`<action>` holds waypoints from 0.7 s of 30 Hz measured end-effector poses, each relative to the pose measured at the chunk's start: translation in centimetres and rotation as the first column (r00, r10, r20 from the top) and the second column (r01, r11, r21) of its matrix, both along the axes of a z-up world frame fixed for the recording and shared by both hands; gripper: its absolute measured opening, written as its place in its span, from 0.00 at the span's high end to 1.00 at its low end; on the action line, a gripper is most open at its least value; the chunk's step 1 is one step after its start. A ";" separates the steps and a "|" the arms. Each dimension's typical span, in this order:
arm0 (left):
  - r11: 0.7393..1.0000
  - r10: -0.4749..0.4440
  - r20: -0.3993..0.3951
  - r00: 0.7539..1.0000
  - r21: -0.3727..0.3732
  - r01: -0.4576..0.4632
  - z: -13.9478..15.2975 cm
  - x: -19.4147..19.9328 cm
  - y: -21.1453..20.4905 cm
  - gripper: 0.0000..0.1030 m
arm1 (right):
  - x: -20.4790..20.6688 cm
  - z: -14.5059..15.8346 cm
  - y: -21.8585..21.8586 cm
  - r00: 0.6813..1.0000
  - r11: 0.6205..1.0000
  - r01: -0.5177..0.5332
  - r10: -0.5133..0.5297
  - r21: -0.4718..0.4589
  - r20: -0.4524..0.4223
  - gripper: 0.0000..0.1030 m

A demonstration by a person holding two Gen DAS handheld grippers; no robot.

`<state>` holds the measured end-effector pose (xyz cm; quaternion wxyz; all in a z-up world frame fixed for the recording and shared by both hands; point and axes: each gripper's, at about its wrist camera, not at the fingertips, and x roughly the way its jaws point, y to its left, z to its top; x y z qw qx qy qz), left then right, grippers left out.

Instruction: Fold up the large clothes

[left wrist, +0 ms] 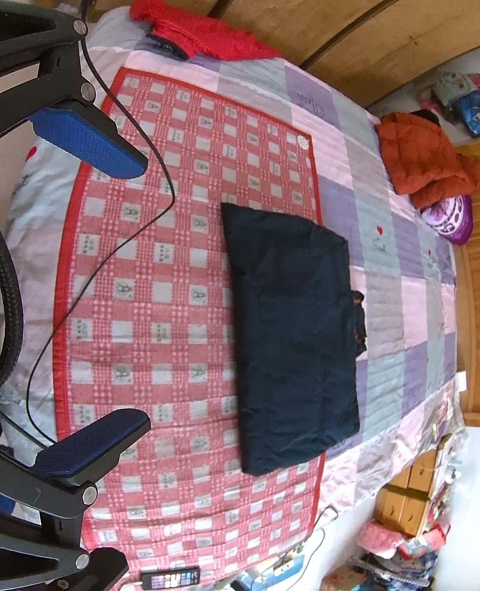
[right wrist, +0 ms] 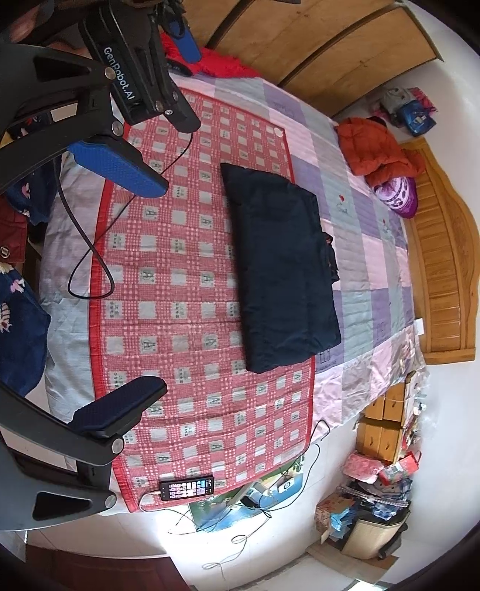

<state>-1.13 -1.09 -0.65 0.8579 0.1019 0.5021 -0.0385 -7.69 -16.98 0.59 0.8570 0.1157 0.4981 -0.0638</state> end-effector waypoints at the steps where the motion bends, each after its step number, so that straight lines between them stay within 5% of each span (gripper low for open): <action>1: 1.000 -0.002 -0.002 1.000 -0.003 0.002 0.0 0.0 0.0 0.01 | 0.0 0.0 0.0 1.000 1.000 -0.001 0.001 -0.001 0.001 0.03; 21: 0.999 -0.020 -0.018 1.000 -0.029 0.020 0.0 -0.3 0.0 0.01 | -0.3 -0.2 -0.3 1.000 1.000 -0.003 0.003 0.000 0.002 0.03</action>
